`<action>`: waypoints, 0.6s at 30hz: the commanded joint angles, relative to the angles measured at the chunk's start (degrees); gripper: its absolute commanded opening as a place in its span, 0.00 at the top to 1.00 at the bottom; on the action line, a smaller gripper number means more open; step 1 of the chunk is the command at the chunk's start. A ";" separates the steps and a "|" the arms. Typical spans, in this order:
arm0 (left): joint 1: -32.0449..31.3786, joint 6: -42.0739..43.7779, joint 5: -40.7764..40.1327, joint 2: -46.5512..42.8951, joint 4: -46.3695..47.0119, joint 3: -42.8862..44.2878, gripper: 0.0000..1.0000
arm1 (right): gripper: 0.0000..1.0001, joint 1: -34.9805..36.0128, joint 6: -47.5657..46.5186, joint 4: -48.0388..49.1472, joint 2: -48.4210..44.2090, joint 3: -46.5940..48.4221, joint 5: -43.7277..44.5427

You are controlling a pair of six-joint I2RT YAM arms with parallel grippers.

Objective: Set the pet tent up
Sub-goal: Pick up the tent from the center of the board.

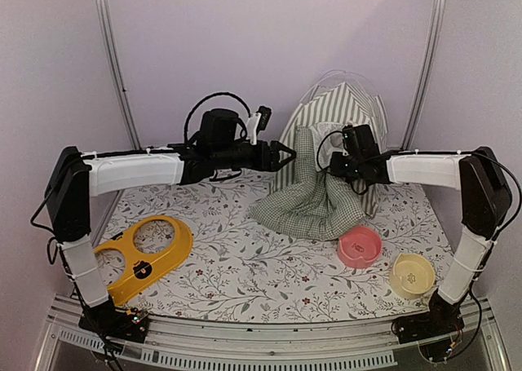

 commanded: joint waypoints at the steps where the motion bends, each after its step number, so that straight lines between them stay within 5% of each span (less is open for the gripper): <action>1: 3.58 5.58 -14.77 0.53 -2.03 -0.78 0.25 | 0.66 -1.61 -1.27 -1.92 0.27 1.18 0.02; 12: 7.81 15.25 -13.79 23.19 -3.14 21.00 0.23 | 0.29 -1.60 -1.98 -5.97 -9.12 -2.19 -8.89; 18: 7.91 15.81 -11.86 28.40 -2.38 28.06 0.43 | 0.20 -1.02 -1.10 -9.57 -17.30 -4.18 -11.10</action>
